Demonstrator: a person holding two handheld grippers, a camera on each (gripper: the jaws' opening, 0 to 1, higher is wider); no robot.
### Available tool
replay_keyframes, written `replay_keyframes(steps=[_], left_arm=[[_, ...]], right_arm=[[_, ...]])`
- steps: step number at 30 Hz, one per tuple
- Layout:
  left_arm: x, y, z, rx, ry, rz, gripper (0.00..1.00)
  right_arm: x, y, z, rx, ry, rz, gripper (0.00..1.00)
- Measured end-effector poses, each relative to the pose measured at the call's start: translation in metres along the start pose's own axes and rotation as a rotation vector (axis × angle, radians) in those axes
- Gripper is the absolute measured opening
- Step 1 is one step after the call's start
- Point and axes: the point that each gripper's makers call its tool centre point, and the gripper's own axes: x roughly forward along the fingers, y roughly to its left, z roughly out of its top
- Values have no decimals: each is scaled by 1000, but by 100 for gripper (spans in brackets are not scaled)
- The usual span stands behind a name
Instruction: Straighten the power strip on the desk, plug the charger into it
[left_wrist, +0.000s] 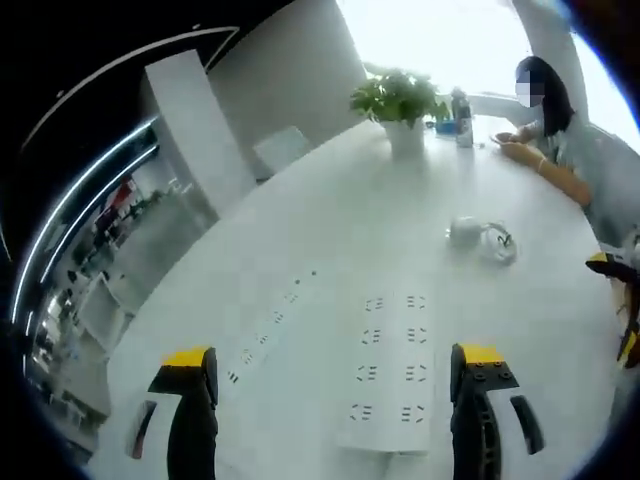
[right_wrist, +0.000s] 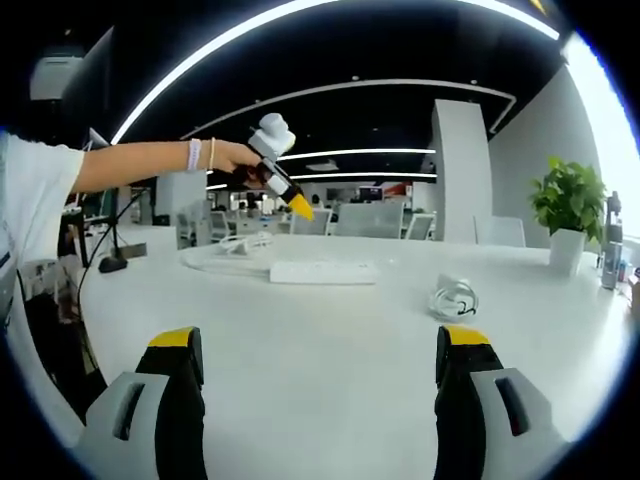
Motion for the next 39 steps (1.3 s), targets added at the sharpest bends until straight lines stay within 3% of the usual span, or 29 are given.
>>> replay_keyframes(steps=[11,22,28,31,39], left_arm=[[22,-3,-22,52,122,-2,99],[37,-8,-39,68,247,-58,99],[47,-18,-47,40,289,-114,99],[48,-16,-55,44,336,-110,99],[51,-26,-62,8,379,-173,99]], right_arm=[[1,0,0,-4,3,3,96],[0,-2,2,-10,8,-4,96],[-5,-7,4,-10,2,-16,96],[-5,-8,1,-8,10,-16,96],[-3,-8,1,-2,8,-14,96]])
